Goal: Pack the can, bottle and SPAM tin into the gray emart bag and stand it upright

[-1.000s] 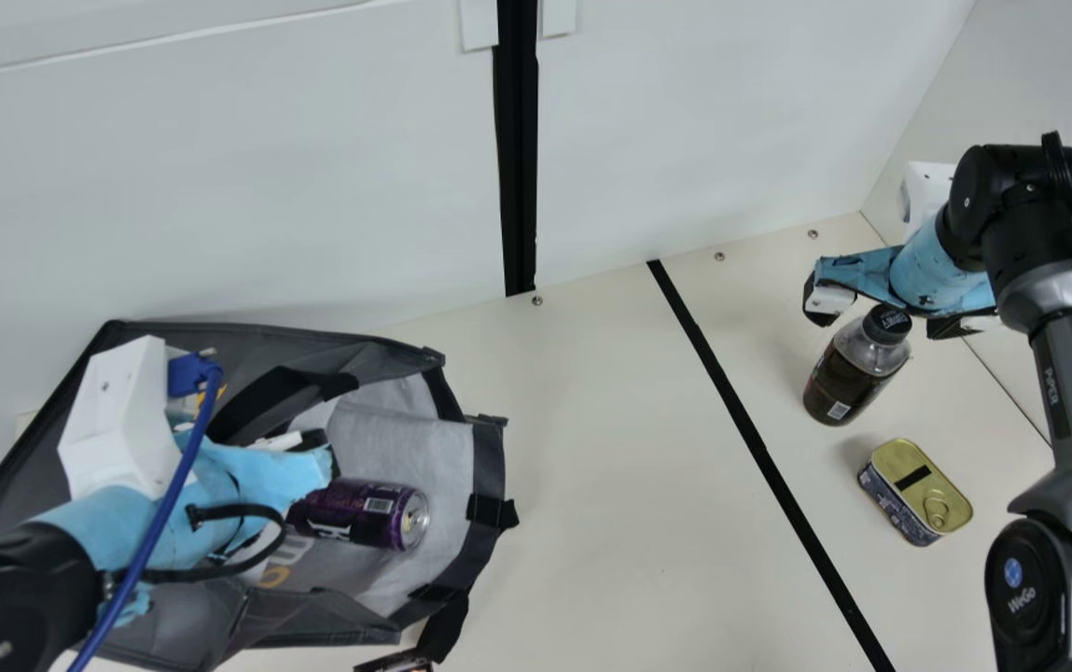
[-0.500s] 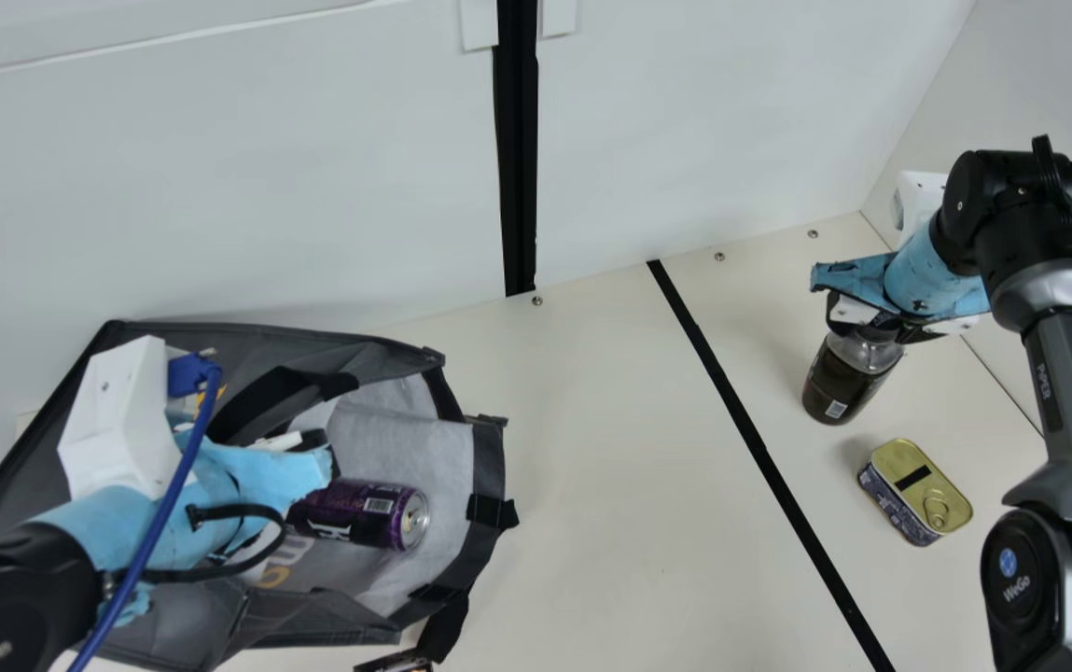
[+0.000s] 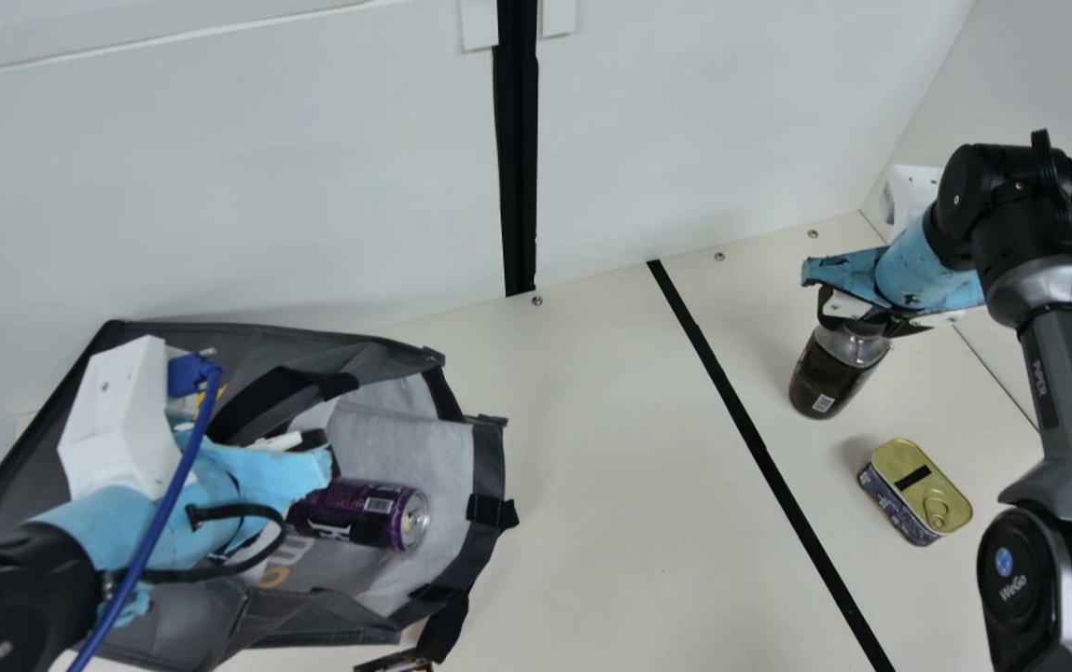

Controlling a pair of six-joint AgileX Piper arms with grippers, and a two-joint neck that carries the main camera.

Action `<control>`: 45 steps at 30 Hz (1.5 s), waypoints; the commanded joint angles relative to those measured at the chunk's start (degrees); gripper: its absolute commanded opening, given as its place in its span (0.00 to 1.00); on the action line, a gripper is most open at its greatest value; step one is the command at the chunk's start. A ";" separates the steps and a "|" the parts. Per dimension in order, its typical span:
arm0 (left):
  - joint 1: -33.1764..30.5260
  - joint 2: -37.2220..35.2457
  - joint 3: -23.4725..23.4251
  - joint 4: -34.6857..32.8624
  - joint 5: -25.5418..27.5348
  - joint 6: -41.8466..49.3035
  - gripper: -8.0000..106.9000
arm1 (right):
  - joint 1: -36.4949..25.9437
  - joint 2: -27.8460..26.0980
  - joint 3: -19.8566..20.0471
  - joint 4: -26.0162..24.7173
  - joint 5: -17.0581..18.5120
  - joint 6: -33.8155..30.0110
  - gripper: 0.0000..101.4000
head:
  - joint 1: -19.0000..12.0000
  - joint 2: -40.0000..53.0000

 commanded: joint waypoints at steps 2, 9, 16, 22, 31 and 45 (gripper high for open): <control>0.00 0.00 0.00 0.00 0.00 0.00 0.00 | 0.30 -0.72 -0.05 0.43 -0.26 -0.59 0.00 | -1.21 -0.14; 0.00 0.00 0.00 0.00 0.00 0.00 0.00 | 1.58 -3.27 1.09 1.45 -0.26 -1.91 0.00 | -1.21 -0.14; 0.00 0.00 0.00 0.00 0.00 0.00 0.00 | 3.30 -6.79 3.63 1.82 -0.26 -2.79 0.00 | -1.21 -0.14; 0.00 0.00 0.00 0.00 0.00 0.00 0.00 | 4.88 -10.24 6.59 2.44 -0.26 -3.11 0.00 | -1.21 -0.14; 0.00 0.00 0.00 0.00 0.00 0.00 0.00 | 7.64 -15.32 11.18 2.61 -0.26 -4.11 0.00 | -1.21 -0.14; 0.00 0.00 0.00 0.00 0.00 0.00 0.00 | 10.81 -20.00 14.89 5.33 -0.26 -10.96 0.00 | -1.21 -0.14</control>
